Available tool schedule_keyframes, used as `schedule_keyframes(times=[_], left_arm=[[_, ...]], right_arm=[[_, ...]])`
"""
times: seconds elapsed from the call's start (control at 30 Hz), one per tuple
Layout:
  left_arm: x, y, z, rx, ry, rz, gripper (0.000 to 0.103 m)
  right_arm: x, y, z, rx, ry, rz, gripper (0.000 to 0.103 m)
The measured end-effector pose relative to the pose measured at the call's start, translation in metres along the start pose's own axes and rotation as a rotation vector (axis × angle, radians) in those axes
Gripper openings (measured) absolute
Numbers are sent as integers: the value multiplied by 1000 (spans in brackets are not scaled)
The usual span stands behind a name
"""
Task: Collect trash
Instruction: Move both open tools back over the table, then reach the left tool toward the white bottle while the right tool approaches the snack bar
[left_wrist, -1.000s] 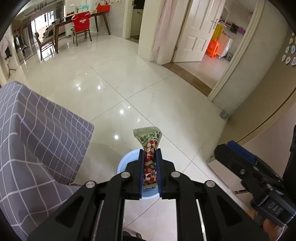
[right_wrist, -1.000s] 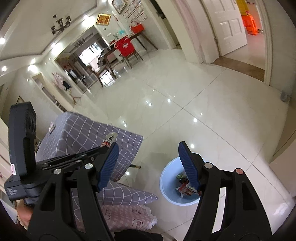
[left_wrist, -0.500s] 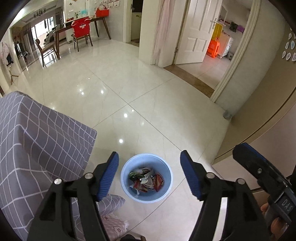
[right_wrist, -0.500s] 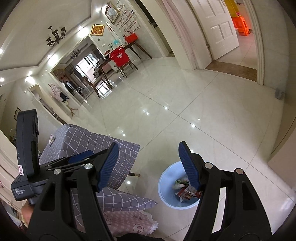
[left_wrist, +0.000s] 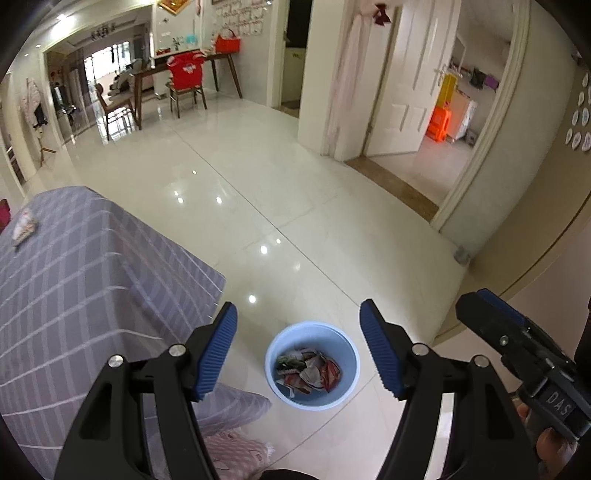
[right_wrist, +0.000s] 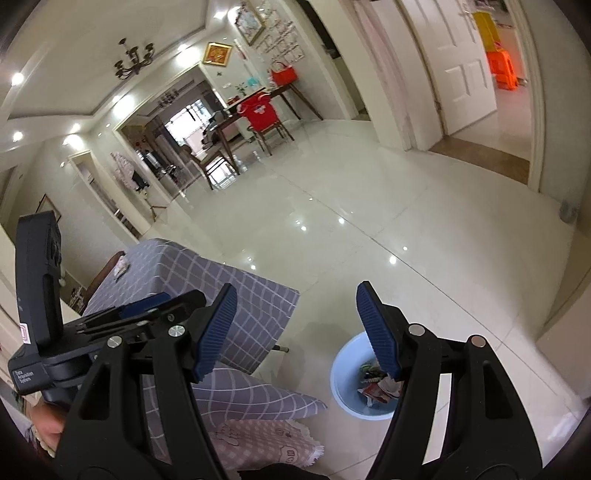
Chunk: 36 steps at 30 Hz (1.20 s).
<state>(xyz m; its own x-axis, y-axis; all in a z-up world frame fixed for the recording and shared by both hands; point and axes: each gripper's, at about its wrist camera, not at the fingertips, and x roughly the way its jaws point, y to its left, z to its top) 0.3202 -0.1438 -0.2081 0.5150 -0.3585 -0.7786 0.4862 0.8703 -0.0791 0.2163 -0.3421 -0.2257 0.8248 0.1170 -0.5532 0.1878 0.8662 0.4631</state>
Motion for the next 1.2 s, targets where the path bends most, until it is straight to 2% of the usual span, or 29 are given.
schedule_keyframes(times=[0.2,0.4,0.5,0.63,0.77,0.83,0.97,1.1,1.2], left_arm=[[-40,57,6,-39,-65,53,69],[-69,149,5,-108,-94,157,70],[-80,204,2,-156,-95,221,70],[-88,278,-3,-223,-84,301,70],[-89,344,-7,-266,-61,395,70],[-87,371,-7,-284,-50,409,70],[-77,409,-2,-299,-41,429,70],[-65,430,12,-286,-41,436,70],[-56,437,18,-290,-41,434,70]], right_arm=[[21,72,11,-105,20,72,67],[67,169,11,-241,83,159,68],[107,232,3,-354,143,190,69],[158,296,-6,-459,207,207,69],[209,350,-17,-565,266,210,69],[235,374,-24,-640,279,191,69],[281,409,-20,-754,255,156,69],[323,427,-19,-821,326,179,72],[345,442,-26,-930,330,190,72]])
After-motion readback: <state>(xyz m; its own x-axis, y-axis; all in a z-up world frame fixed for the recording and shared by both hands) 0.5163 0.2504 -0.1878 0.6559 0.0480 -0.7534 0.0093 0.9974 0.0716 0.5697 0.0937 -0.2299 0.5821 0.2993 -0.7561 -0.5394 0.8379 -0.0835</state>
